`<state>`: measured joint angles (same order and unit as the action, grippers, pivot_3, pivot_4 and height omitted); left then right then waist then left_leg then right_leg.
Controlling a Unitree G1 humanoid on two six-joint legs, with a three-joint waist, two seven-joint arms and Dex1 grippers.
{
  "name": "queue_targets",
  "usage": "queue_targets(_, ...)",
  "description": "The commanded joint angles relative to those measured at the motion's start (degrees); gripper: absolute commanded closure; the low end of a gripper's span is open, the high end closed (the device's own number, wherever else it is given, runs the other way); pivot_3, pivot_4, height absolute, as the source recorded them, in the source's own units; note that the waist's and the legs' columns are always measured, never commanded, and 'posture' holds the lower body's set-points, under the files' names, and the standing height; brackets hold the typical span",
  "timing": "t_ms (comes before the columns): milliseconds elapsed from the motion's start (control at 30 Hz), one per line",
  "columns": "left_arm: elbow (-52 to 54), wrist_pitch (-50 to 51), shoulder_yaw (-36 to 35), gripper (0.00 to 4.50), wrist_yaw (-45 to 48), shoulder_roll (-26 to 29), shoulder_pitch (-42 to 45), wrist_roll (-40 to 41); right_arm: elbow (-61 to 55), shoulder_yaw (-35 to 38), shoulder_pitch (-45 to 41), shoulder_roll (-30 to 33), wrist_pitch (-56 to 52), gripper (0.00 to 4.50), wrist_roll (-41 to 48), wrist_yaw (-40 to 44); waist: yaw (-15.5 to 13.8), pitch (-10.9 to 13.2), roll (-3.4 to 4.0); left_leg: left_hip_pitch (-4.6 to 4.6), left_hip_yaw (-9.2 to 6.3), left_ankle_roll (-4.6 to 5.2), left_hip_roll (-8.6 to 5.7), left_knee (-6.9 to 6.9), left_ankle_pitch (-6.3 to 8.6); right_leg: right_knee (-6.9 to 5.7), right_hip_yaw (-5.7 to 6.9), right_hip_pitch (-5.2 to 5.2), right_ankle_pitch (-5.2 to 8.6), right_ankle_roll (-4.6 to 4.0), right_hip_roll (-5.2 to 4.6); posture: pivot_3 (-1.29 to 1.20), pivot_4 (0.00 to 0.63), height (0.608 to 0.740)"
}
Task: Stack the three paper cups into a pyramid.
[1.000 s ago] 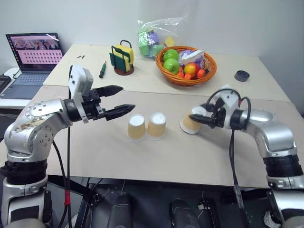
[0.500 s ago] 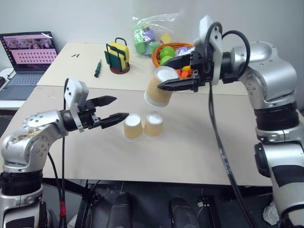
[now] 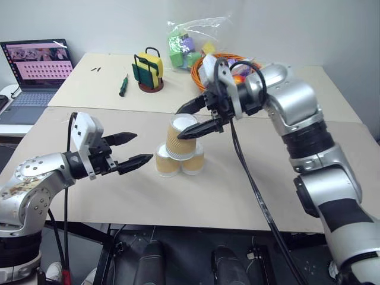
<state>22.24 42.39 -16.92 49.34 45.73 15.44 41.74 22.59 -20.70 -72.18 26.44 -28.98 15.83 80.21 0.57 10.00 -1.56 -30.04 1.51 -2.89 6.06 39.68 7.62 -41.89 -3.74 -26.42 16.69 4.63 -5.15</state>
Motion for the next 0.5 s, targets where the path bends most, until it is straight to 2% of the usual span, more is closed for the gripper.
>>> queue_targets(33, 2.2, -0.2, -0.4, 0.0, 0.1, 1.0, 1.0, 1.2, 2.5, 1.0, -2.7, -0.9, 3.7, 1.79, -1.8, 1.2, 0.1, 0.0, 0.0, 0.0, 0.0, 0.0, 0.0, 0.0, 0.0, 0.0, 0.0, 0.0, 0.0, 0.0, 0.0, 0.0, 0.15, 0.661)
queue_targets(267, 2.6, 0.0, 0.3, 0.0, -0.6, 0.8, 1.5, 1.6, 3.6, 1.1, -2.4, -2.5, 4.2, 1.79, -3.0, 2.1, 0.1, 0.0, 0.0, 0.03, 0.0, -0.15, 0.01, 0.01, 0.09, -0.06, 0.0, 0.01, 0.01, -0.01, 0.0, 0.0, 0.15, 0.661)
queue_targets(300, 2.5, -0.1, 0.4, 0.0, -0.6, 0.9, 1.6, 1.7, 3.3, 1.2, -2.2, -2.6, 4.0, 0.8, -3.1, 2.1, 0.1, 0.0, 0.0, 0.03, 0.0, -0.15, 0.01, 0.01, 0.09, -0.06, 0.0, 0.01, 0.01, 0.0, 0.0, 0.0, 0.15, 0.661)
queue_targets(367, 2.3, -0.1, 0.6, 0.0, -0.7, 0.8, 1.9, 1.7, 2.8, 1.6, -2.1, -2.7, 3.9, 0.25, -3.2, 2.1, 0.1, 0.0, 0.01, 0.02, 0.0, -0.15, 0.01, 0.01, 0.09, -0.07, 0.0, 0.0, 0.01, -0.01, 0.01, 0.0, 0.15, 0.661)
queue_targets(400, 2.2, -0.1, 0.8, 0.0, -0.8, 0.8, 2.1, 1.7, 2.5, 2.1, -2.2, -2.9, 3.7, 0.05, -3.0, 1.8, 0.1, 0.0, 0.0, 0.01, 0.0, -0.15, 0.0, 0.01, 0.08, -0.07, 0.0, -0.01, 0.01, -0.01, 0.0, 0.0, 0.15, 0.661)
queue_targets(500, 2.2, -0.2, 1.0, 0.0, -1.0, 0.8, 2.3, 1.8, 0.5, 4.5, -3.0, -2.1, 1.6, 0.05, -0.6, 2.5, 0.1, 0.0, 0.0, 0.0, 0.0, -0.15, 0.0, 0.01, 0.08, -0.07, 0.0, -0.01, 0.02, 0.0, 0.0, 0.0, 0.15, 0.661)
